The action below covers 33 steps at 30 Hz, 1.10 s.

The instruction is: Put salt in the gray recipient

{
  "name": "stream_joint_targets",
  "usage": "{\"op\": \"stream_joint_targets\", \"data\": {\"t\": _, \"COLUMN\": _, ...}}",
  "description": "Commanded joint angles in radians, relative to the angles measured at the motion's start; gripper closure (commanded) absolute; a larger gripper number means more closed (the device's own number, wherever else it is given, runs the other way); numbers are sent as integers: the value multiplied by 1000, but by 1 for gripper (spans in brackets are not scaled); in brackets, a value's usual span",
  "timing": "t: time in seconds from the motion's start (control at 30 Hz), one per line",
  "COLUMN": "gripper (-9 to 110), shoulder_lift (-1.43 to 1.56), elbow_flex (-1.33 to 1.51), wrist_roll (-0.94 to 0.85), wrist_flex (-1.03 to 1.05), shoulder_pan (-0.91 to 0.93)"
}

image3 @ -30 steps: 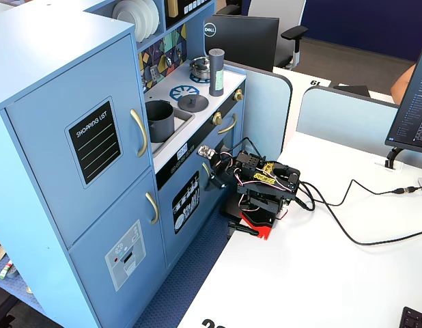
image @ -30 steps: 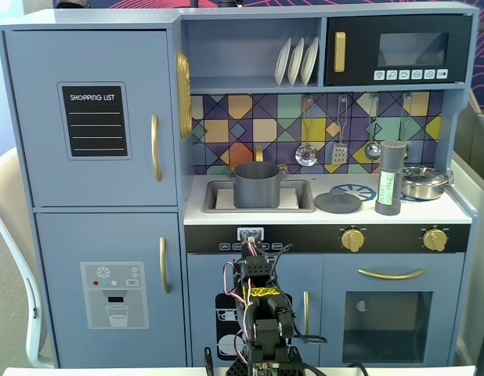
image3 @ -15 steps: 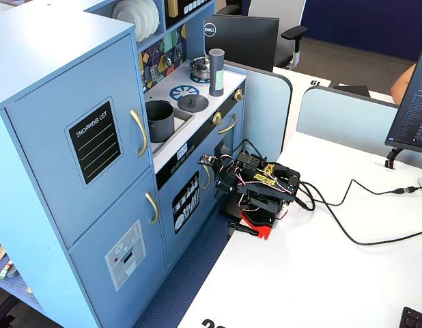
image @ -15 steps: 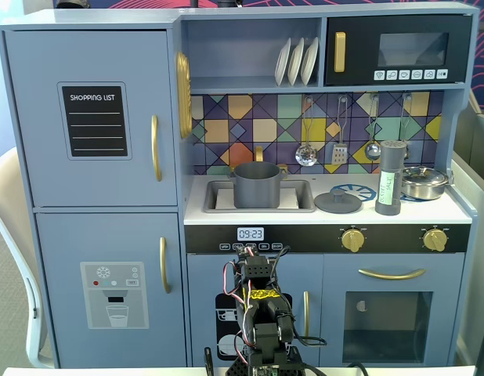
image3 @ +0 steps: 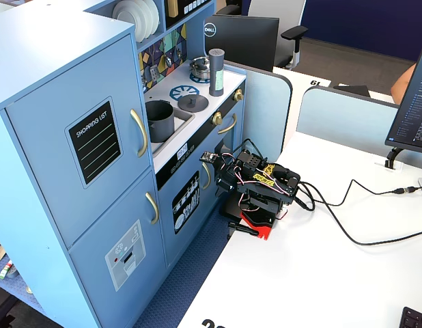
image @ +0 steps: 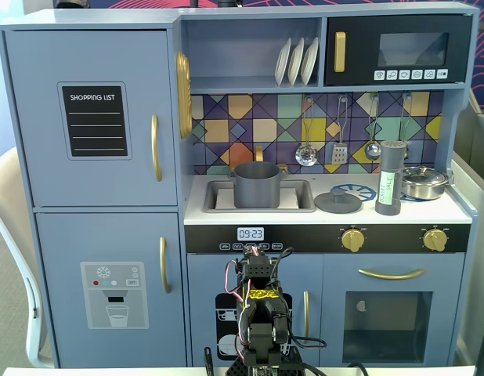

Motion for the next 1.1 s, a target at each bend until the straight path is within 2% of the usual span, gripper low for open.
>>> {"op": "stream_joint_targets", "data": {"t": 0.0, "gripper": 95, "shoulder_lift": -6, "elbow_flex": -2, "wrist_roll": 12, "wrist_flex": 6, "shoulder_pan": 17}}
{"op": "stream_joint_targets", "data": {"t": 1.07, "gripper": 95, "shoulder_lift": -6, "elbow_flex": -2, "wrist_roll": 18, "wrist_flex": 6, "shoulder_pan": -32}}
